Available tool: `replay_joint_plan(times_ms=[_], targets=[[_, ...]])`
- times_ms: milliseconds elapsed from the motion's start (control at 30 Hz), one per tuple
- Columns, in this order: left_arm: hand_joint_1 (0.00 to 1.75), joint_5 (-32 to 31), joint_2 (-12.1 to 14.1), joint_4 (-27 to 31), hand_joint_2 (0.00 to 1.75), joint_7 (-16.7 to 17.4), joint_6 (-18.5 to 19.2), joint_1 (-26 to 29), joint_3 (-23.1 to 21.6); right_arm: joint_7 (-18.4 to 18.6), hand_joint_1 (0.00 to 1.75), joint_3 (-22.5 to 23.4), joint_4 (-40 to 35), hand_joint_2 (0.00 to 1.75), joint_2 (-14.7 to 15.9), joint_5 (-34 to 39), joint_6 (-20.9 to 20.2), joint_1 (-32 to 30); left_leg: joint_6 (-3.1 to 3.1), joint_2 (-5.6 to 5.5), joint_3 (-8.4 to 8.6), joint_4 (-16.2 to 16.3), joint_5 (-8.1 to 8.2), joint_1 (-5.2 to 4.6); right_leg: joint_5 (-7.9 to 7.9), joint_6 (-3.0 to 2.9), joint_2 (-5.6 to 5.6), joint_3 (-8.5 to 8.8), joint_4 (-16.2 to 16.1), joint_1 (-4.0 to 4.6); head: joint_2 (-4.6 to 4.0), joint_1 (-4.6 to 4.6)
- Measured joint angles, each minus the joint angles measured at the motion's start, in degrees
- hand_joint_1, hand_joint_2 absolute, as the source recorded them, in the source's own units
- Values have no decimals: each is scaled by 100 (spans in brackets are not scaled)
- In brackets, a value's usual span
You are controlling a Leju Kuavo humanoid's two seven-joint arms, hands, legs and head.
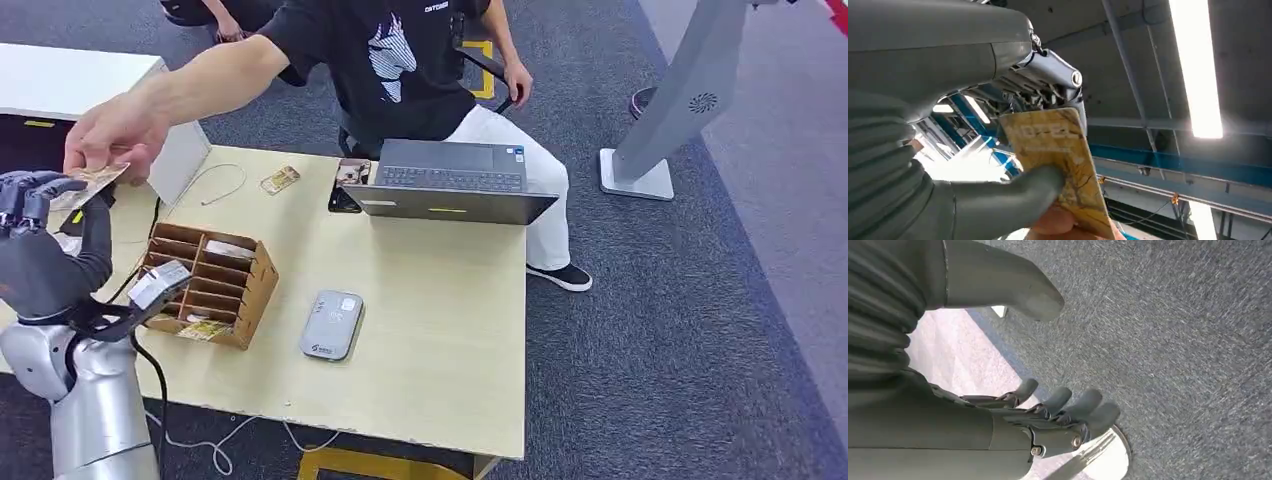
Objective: Pass the card to the sensor for recognition and then transmit it.
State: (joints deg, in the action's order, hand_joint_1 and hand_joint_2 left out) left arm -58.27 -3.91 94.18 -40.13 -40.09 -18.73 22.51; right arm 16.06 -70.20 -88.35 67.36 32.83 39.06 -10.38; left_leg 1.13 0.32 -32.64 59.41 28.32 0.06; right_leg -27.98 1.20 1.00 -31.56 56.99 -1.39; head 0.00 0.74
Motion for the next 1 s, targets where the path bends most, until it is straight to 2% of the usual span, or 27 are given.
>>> replay_joint_plan(times_ms=[233, 367, 467, 1000], targets=[[175, 57, 0, 0, 175, 0, 0, -12, 0, 85, 37, 2, -101, 175, 0, -177, 0, -53, 0, -1, 0, 0, 0, 0, 0, 0, -2, 1, 0, 0, 0, 0], [175, 64, 0, 0, 175, 0, 0, -15, 0, 88, 26, 0, -125, 175, 0, -177, 0, -74, 0, -1, 0, 0, 0, 0, 0, 0, -2, 2, 0, 0, 0, -2], [175, 68, 0, -2, 175, 0, 0, -17, 0, 159, 28, 20, -142, 175, 0, -293, 0, -106, 0, -2, 0, 0, 0, 0, 0, 0, -3, 3, 1, 0, 0, 0], [175, 144, 0, -4, 175, 0, 0, 0, 0, 343, 9, 136, -229, 175, 0, -660, 0, -185, 0, -4, 0, 0, 0, 0, 0, 0, -5, 4, 1, 0, 0, 0]])
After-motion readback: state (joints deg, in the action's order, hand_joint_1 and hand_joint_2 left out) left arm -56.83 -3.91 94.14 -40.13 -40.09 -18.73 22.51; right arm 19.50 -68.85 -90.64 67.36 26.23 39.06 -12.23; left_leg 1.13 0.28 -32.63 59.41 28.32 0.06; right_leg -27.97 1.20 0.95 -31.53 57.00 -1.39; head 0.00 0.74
